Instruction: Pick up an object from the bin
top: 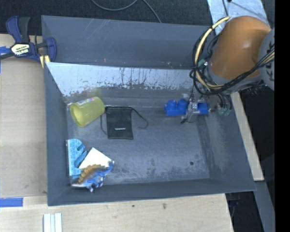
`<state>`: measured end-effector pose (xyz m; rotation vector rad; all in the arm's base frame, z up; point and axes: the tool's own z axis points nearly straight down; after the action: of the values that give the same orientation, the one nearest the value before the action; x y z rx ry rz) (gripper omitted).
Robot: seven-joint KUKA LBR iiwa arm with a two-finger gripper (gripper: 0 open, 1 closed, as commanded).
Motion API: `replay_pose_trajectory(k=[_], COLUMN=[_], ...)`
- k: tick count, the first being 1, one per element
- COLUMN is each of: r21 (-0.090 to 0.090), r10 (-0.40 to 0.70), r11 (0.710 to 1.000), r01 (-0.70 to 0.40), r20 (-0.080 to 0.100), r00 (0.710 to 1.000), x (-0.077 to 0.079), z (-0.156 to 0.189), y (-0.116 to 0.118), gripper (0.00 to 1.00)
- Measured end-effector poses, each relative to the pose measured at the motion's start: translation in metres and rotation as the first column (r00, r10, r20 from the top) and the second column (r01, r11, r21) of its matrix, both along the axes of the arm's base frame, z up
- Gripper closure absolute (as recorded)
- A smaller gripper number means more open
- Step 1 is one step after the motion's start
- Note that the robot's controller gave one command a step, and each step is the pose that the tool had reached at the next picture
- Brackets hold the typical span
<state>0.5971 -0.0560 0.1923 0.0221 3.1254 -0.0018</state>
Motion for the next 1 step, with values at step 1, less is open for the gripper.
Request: replay_pose_trajectory(k=[1], r21=[0.0], r10=[0.01], r11=[1.0], r01=[-0.01], r20=[-0.006], r00=[1.0], x=[-0.001], z=[0.043], y=[0.0024], gripper=[1.0])
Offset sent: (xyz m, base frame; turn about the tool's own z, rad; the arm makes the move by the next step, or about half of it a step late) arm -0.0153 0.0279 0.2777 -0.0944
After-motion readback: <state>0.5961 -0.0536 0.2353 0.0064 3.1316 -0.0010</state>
